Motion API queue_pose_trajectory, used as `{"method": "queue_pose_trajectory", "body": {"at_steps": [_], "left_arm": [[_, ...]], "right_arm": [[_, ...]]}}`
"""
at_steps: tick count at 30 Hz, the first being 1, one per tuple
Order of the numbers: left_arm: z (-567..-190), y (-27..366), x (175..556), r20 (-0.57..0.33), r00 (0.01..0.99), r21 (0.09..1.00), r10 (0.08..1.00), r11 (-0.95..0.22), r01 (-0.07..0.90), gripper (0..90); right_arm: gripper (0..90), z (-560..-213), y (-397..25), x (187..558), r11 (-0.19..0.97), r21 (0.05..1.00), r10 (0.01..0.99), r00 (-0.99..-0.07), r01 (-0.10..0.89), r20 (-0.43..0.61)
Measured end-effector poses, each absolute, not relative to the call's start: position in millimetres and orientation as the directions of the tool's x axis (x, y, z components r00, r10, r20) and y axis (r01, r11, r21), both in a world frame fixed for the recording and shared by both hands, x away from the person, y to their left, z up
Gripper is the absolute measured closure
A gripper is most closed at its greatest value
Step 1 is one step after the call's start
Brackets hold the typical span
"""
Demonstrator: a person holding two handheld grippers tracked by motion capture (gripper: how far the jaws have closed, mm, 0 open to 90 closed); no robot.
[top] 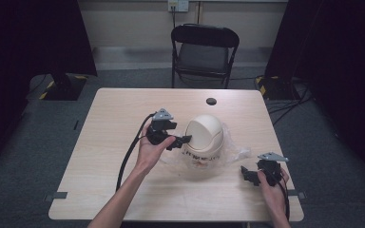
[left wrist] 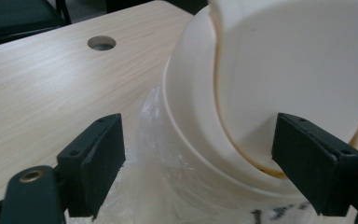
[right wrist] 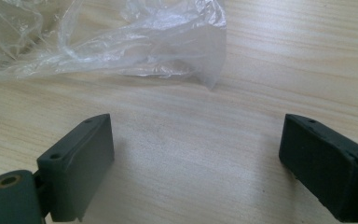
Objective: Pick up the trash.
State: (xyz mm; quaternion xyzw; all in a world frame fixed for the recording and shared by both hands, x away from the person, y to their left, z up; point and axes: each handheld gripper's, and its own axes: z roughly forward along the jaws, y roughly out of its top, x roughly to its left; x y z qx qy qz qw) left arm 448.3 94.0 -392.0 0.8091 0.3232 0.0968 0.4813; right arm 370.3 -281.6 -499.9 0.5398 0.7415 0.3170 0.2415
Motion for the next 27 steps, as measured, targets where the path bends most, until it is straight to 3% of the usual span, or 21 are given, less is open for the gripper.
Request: {"method": "queue_pose_trajectory", "body": {"at_steps": [15, 27], "left_arm": [[-409, 76, 468, -0.151, 0.747, 0.802, 0.647, -0.362, 0.475, 16.4], [-406, 88, 472, -0.206, 0.755, 0.825, 0.623, -0.305, 0.476, 16.7]], "right_arm": [[9.4, -500, -282, 370, 0.216, 0.731, 0.954, -0.3, 0.648, -0.016], [9.4, -500, -282, 371, 0.218, 0.73, 0.952, -0.305, 0.648, -0.013]]}}
